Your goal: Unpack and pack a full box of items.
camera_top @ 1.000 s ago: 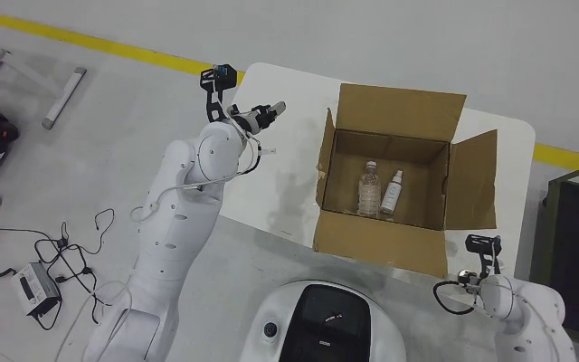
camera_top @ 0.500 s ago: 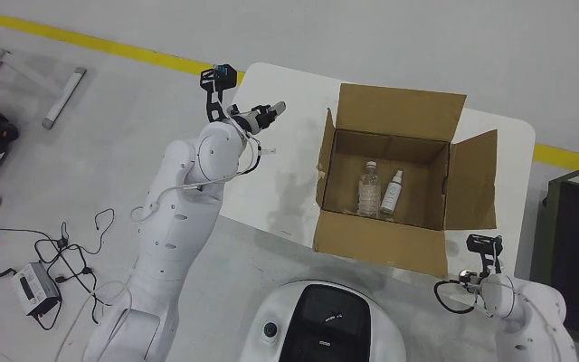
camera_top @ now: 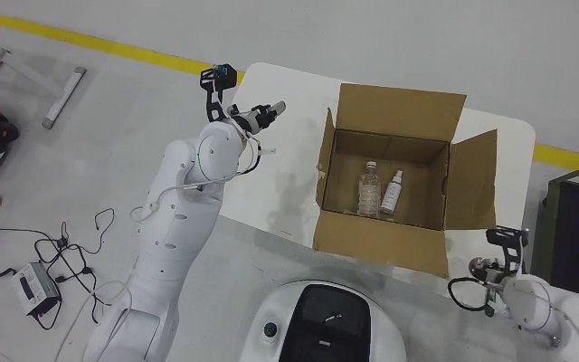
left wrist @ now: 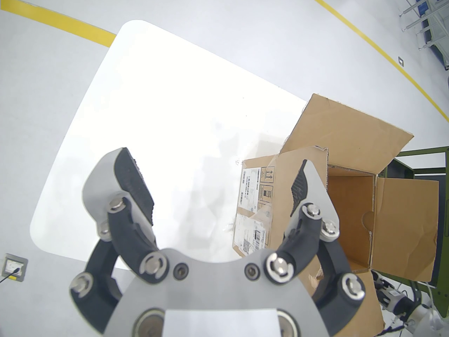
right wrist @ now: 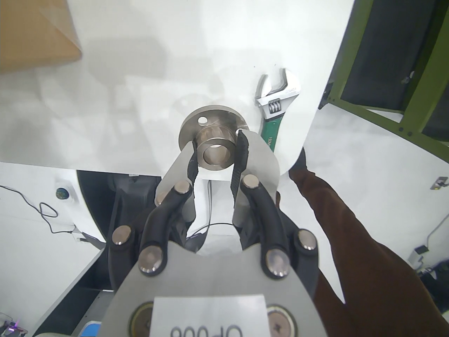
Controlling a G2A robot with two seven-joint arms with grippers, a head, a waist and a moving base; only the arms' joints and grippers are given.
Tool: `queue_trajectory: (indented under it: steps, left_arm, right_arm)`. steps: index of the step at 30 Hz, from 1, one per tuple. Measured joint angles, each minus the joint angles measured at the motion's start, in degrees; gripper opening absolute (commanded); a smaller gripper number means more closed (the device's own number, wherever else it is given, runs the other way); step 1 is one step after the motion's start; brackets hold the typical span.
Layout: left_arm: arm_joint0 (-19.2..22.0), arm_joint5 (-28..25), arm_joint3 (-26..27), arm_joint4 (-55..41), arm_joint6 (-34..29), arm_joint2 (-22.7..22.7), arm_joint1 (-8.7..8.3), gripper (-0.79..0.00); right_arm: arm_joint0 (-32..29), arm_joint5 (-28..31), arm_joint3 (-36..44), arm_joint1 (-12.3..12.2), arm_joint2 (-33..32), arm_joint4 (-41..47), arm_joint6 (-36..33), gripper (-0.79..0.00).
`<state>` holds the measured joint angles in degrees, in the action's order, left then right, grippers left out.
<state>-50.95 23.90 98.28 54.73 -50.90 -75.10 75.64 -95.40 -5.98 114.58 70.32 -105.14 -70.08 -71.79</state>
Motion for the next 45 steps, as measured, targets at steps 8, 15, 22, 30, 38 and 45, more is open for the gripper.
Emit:
queue_trajectory:
  steps: [8, 15, 22, 30, 38, 45]
  left_arm:
    - [0.0, 0.0, 0.0, 0.0, 0.0, 0.0, 0.0, 0.0]
    - [0.0, 0.0, 0.0, 0.0, 0.0, 0.0, 0.0, 0.0]
    - [0.0, 0.0, 0.0, 0.0, 0.0, 0.0, 0.0, 0.0]
    - [0.0, 0.0, 0.0, 0.0, 0.0, 0.0, 0.0, 0.0]
    - [0.0, 0.0, 0.0, 0.0, 0.0, 0.0, 0.0, 0.0]
    - [0.0, 0.0, 0.0, 0.0, 0.0, 0.0, 0.0, 0.0]
  right_arm:
    - [-5.8, -1.3, 17.1, 0.0, -10.9, 5.7, -0.1, -0.785]
    - [-3.6, 1.3, 20.1, -0.2, -20.0, 16.1, 5.0, -0.785]
    - [1.3, 5.6, 20.1, -1.2, -22.7, 24.8, 5.1, -0.785]
    - [6.3, 6.1, 20.1, -2.3, -19.6, 31.2, 4.3, -0.785]
    - [11.0, 4.3, 20.1, -3.3, -9.9, 33.2, 2.9, -0.785]
    - [15.3, -1.8, 20.1, -3.8, 6.6, 24.3, 1.5, -0.785]
